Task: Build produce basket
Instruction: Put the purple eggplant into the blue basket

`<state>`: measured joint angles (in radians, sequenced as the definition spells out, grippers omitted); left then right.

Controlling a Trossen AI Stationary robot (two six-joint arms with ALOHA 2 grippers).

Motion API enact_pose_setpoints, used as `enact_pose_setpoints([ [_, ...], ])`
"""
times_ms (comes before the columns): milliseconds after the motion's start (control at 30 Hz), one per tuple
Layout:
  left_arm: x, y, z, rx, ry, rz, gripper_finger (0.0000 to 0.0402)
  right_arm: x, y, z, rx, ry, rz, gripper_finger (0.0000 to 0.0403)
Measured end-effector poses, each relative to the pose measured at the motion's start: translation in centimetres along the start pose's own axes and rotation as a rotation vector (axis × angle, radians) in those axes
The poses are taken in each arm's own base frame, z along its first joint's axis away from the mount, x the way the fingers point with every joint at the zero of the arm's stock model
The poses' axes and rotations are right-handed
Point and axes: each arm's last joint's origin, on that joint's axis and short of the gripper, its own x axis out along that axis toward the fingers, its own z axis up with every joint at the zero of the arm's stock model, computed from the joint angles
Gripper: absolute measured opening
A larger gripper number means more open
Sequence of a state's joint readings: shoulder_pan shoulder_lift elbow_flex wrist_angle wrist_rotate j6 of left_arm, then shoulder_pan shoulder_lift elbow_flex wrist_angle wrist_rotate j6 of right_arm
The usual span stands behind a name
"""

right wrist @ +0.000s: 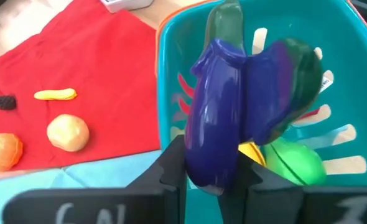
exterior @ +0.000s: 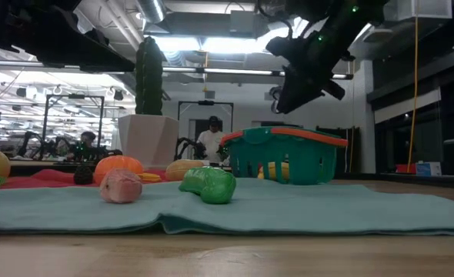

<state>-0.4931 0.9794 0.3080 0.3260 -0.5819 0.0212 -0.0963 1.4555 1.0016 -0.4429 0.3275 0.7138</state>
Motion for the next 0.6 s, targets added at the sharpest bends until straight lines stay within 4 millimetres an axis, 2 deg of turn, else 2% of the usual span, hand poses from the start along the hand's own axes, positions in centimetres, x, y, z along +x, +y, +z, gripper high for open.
enact_pose_setpoints([
  [367, 0.0, 0.0, 0.0, -0.001, 0.000, 0.000, 0.0173, 0.6, -1.6, 1.2, -0.016, 0.028, 0.001, 0.0059],
  [600, 0.0, 0.0, 0.0, -0.001, 0.000, 0.000, 0.0173, 2.2, -2.2, 1.6, -0.046, 0.030, -0.025, 0.0059],
])
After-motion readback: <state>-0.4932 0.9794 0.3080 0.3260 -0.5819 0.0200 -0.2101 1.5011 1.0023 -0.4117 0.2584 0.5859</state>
